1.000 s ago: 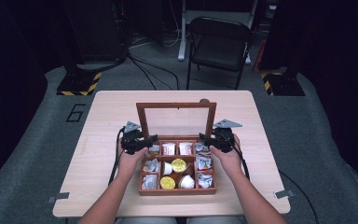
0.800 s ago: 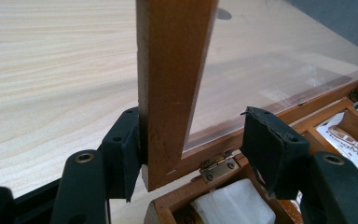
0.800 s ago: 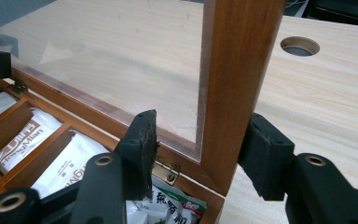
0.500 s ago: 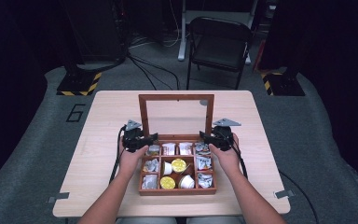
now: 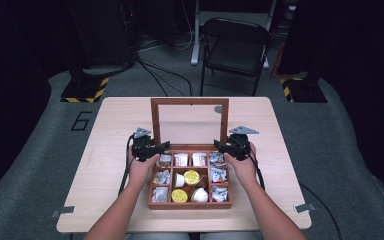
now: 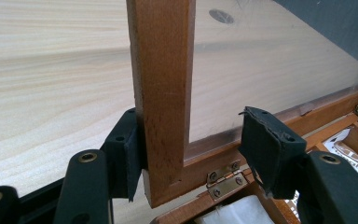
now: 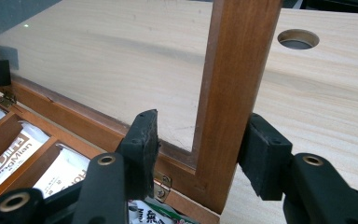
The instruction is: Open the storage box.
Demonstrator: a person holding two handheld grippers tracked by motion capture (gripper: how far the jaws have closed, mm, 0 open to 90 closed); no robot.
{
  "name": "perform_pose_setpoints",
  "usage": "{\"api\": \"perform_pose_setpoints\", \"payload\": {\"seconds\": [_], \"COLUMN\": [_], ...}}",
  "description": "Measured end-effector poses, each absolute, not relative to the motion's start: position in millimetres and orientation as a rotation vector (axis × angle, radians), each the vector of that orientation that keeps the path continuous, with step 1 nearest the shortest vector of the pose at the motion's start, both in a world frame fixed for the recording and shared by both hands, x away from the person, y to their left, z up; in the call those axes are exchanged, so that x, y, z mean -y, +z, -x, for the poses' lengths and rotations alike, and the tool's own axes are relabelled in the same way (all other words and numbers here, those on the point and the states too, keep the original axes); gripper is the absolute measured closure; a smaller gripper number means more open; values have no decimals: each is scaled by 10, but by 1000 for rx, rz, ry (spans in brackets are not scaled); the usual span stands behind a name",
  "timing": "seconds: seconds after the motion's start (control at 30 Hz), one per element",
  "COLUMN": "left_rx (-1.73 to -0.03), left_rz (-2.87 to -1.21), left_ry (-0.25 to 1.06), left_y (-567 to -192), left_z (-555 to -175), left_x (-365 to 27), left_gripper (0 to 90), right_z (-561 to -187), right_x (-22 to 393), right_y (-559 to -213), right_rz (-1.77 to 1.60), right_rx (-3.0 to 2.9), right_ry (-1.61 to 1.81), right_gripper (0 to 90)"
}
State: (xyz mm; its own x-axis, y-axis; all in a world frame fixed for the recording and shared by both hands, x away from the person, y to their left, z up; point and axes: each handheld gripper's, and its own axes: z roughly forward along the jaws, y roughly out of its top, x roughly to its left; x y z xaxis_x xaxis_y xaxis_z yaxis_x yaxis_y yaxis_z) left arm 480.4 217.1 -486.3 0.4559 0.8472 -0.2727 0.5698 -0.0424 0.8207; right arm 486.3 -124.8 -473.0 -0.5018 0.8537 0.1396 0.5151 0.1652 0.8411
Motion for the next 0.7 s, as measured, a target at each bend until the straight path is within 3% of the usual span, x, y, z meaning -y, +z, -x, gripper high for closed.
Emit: {"api": "perform_pose_setpoints", "payload": {"seconds": [0.7], "left_rx": [-1243], "left_rz": [-1731], "left_ry": [305], "left_y": [-4873], "left_z": [-4889], "left_x": [-2183], "left_gripper": [394], "right_z": [-4954], "right_x": [1229], "right_y": [-4729], "right_rz": [-1342], "right_rx": [-2118], "right_ry": [1234], "right_gripper": [472]}}
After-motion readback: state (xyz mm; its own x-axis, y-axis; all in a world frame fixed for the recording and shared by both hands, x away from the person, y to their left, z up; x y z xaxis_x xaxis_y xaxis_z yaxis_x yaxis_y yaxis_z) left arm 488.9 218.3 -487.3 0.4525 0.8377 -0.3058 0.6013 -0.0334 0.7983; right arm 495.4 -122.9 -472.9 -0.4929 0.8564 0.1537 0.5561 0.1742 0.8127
